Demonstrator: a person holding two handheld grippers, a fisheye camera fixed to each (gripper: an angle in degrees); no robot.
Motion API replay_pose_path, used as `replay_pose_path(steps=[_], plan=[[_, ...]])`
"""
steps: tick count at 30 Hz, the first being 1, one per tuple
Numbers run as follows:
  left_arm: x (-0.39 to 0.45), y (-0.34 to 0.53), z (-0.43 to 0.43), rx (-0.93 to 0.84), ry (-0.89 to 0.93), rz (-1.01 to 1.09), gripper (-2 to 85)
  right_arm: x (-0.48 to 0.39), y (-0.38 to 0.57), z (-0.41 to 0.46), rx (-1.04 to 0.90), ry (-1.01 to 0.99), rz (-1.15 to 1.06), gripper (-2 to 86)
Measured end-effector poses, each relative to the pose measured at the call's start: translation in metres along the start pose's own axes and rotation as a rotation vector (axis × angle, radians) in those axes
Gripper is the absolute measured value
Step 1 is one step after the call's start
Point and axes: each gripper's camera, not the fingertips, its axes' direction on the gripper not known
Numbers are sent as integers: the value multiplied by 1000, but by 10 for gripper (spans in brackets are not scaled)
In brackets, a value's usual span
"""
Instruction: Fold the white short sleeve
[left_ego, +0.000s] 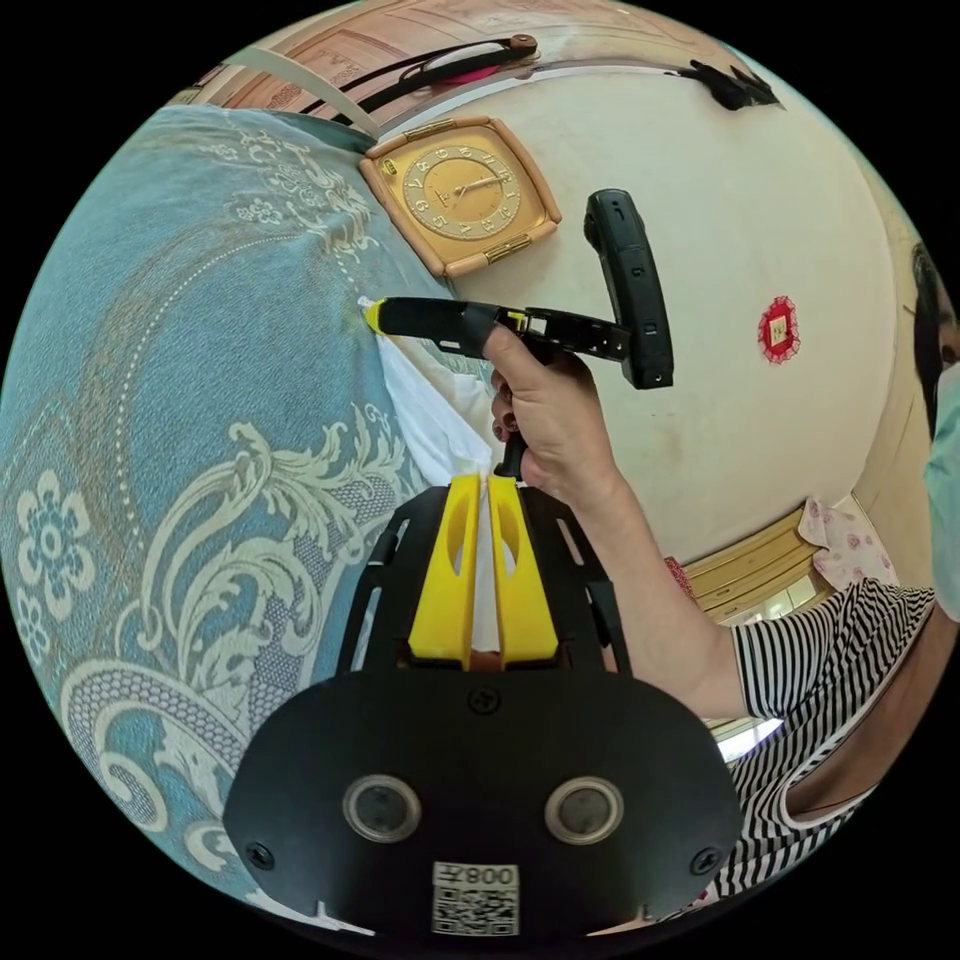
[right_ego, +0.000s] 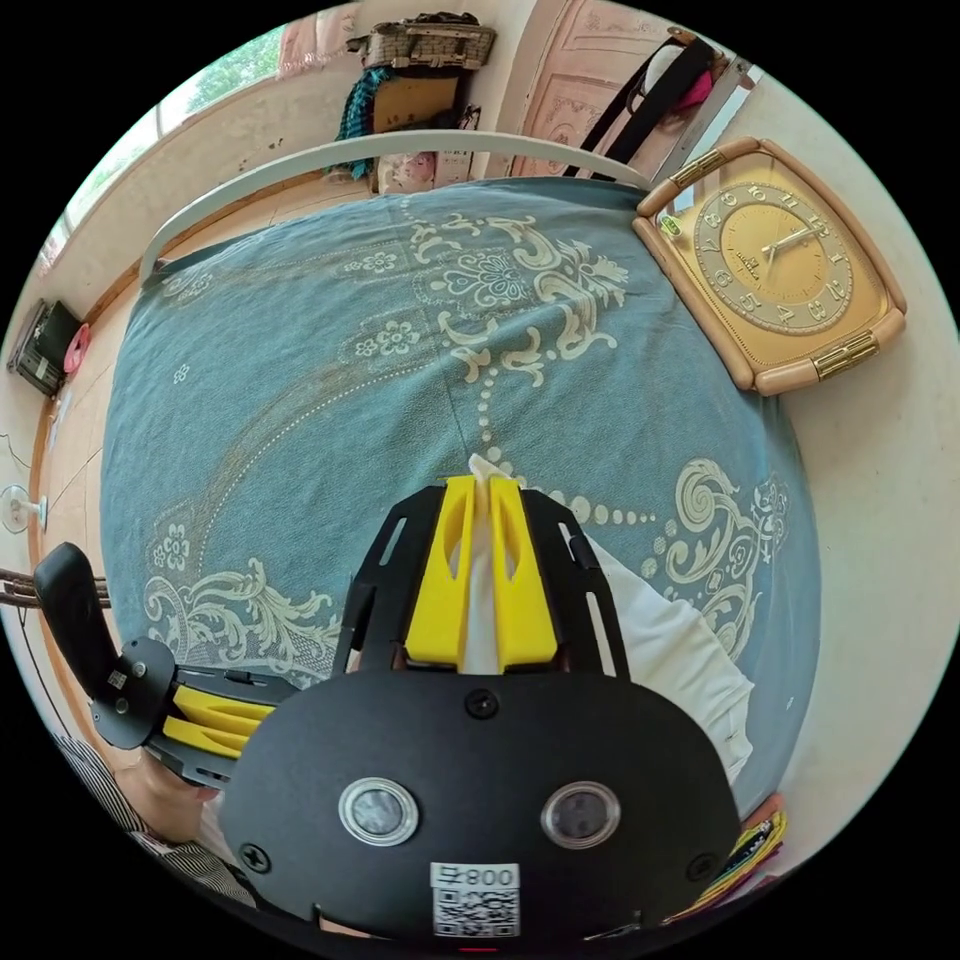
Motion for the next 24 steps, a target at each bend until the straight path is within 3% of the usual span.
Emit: replay_pose_path(steps=[11,24], plan=[[32,-18,27,-33,111,181,14,158,114,-34,232,-385,226,12],[84,-46,100,-334,99,302,14,244,291,55,196,-478,535,12]])
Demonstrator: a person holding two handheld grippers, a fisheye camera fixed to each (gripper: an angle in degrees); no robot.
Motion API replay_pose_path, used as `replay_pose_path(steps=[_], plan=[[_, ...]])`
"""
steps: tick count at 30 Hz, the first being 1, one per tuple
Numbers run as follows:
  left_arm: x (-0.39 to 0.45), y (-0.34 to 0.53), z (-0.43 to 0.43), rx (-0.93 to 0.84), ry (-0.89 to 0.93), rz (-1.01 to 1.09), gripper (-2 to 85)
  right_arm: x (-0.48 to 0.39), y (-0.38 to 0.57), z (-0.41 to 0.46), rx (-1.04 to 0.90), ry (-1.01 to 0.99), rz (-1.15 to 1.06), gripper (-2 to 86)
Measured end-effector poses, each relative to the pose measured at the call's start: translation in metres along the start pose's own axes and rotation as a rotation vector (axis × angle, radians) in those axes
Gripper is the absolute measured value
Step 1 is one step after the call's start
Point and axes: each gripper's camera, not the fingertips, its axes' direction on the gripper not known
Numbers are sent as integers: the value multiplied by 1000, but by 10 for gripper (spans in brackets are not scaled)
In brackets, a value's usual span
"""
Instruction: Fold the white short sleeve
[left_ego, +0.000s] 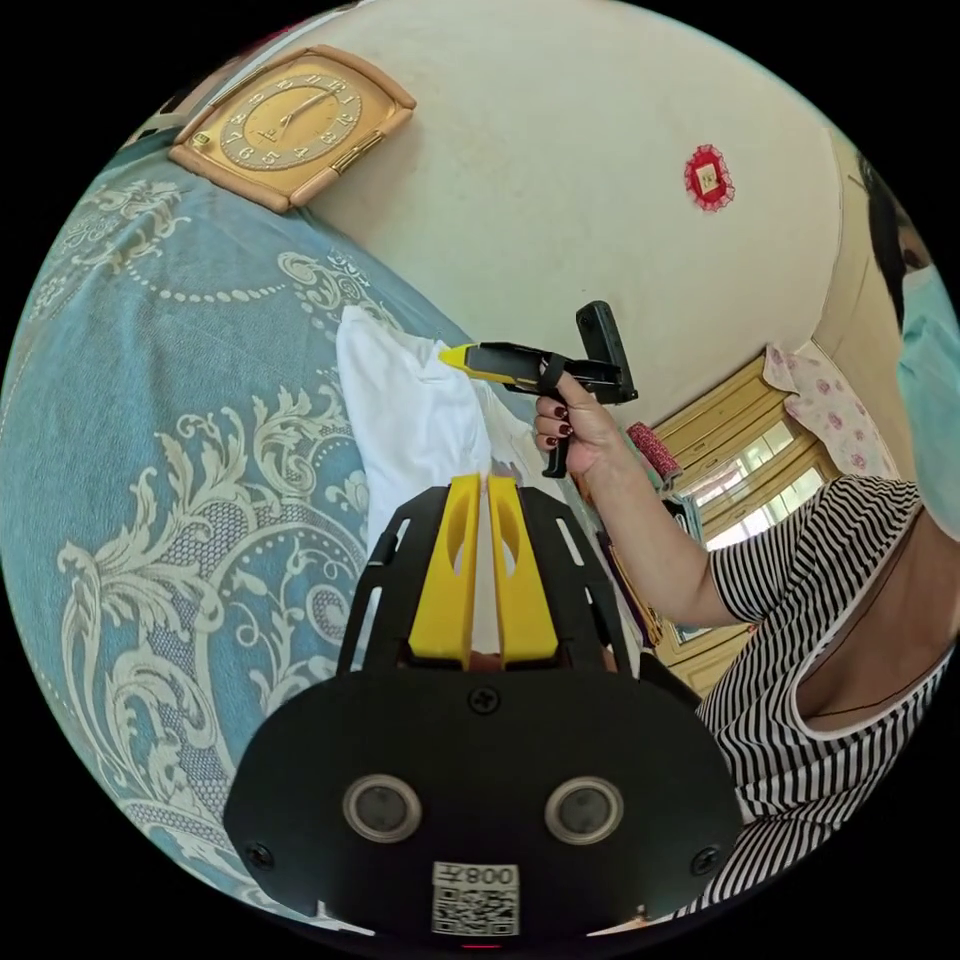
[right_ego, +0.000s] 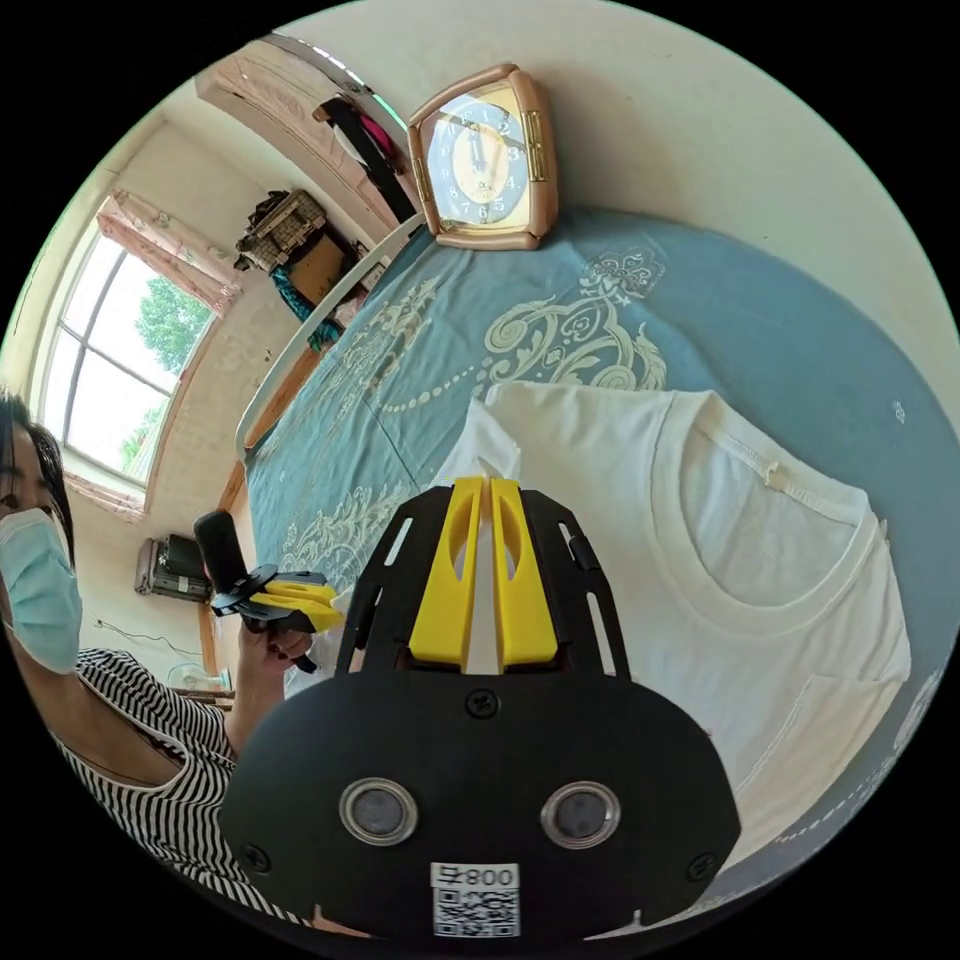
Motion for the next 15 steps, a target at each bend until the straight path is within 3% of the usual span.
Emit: replay_pose_path(steps=[15], plan=[[26,-55,40,-188,-87,-17,24,96,50,59,-56,14,130,10]])
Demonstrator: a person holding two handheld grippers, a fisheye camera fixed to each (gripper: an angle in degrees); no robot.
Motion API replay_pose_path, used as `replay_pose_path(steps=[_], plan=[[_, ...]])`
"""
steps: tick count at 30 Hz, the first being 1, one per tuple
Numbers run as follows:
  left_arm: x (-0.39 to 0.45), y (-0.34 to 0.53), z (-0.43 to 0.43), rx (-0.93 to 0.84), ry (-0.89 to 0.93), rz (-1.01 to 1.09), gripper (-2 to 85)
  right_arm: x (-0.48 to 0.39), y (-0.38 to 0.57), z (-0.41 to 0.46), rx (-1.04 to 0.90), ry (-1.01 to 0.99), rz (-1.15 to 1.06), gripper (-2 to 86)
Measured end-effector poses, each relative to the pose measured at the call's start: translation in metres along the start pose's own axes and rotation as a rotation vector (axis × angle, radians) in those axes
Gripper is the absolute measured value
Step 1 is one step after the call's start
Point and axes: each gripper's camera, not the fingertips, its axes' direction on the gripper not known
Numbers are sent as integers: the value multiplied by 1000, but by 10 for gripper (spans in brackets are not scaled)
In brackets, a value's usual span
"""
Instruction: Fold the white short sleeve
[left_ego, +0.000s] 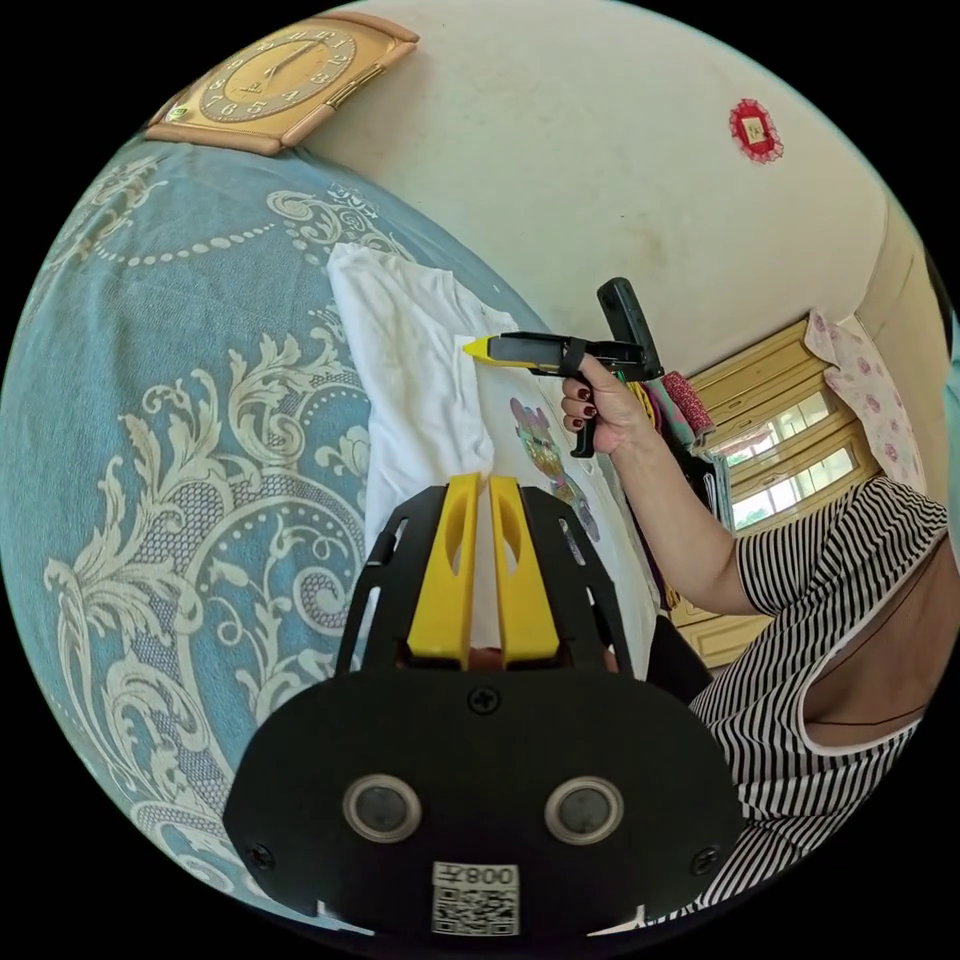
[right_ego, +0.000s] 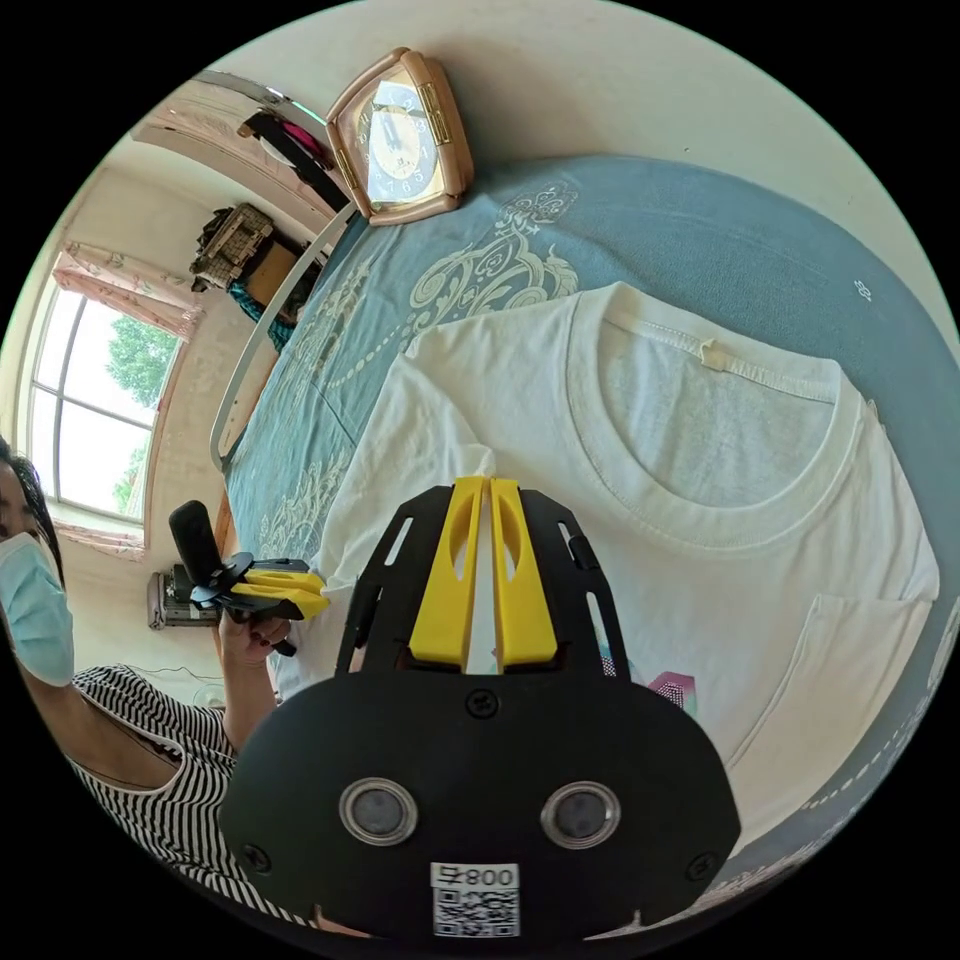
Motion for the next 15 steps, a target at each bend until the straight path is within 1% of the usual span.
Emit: replay_pose_path(steps=[7,10,12,15], plan=[[13,-18,-3,16,70,33,32,18,4,20,6,14,26,6],[17,-24,-10,63,66,21,29,15,8,23,34,40,24,3],[18,-28,-15,106,38,-14,25,6,6,25,65,20,-9,2],[20,-33,-17,111,17,-51,22,-24,-9,35,94,0,-105,1]])
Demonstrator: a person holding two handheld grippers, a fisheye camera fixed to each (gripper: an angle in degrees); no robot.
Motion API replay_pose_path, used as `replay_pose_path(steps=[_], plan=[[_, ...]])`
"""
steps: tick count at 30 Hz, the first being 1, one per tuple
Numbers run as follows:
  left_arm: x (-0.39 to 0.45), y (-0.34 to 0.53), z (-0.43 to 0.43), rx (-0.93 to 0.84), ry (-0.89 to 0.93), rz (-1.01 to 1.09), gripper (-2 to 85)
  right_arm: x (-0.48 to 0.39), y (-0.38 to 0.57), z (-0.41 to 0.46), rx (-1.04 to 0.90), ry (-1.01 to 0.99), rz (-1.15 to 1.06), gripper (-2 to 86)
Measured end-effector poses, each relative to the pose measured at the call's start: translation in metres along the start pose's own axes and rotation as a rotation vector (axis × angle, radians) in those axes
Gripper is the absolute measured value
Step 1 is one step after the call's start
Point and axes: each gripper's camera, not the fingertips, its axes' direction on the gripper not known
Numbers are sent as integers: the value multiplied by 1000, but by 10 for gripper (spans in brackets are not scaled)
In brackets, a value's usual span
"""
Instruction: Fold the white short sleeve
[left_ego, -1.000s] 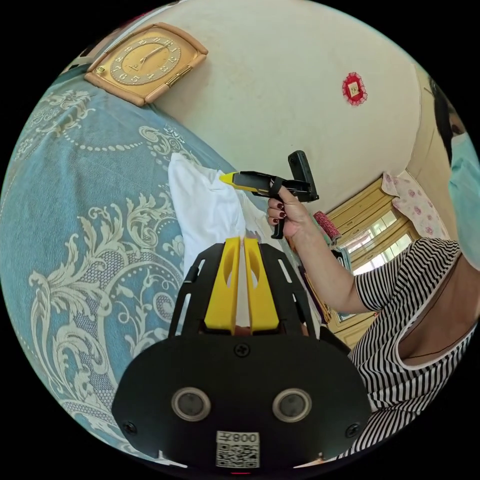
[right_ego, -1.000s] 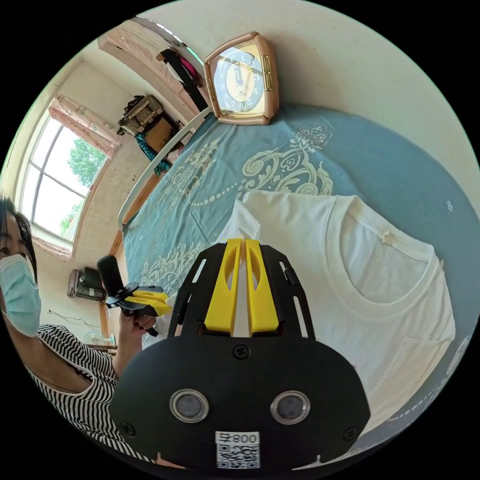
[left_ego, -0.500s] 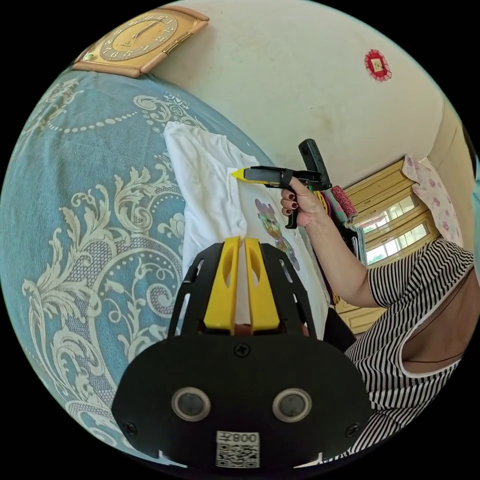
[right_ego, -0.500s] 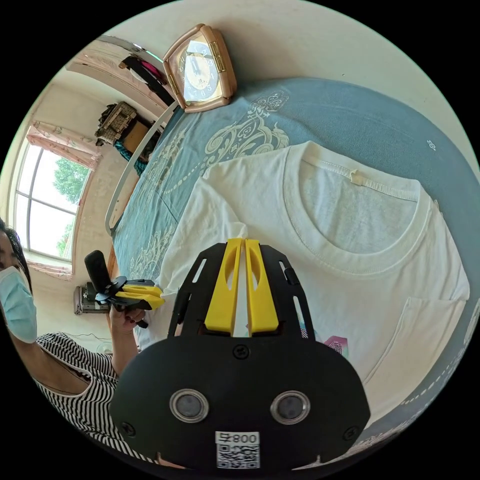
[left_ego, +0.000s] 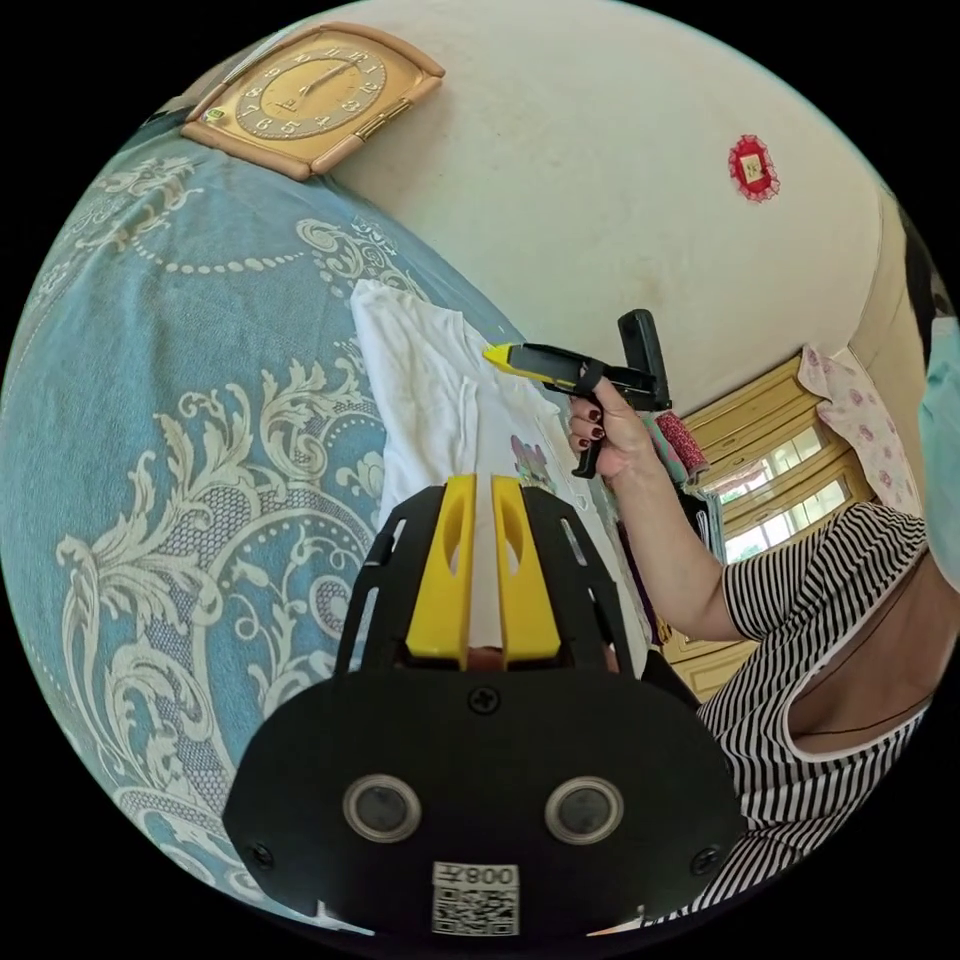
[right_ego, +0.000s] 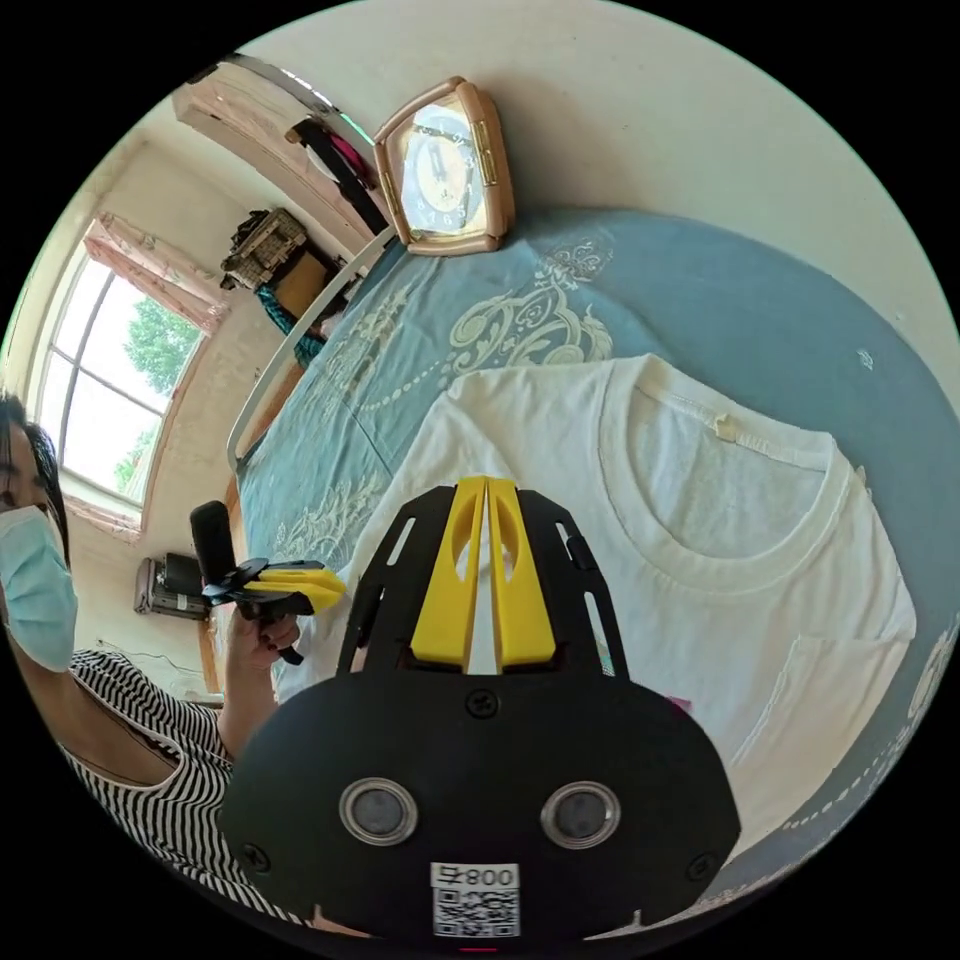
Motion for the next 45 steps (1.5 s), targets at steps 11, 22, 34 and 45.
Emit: replay_pose_path(steps=[11,22,34,45], plan=[[20,-23,13,-111,-166,-48,3,-84,-69,146,-129,270,-289,0],[35,-29,4,-75,-144,-58,2,-78,-56,178,-137,165,-265,0],[48,-27,-4,-67,-91,-54,2,-75,18,203,-45,216,-259,1],[65,-13,-2,-136,-173,-41,2,-47,141,250,-58,168,-188,0]])
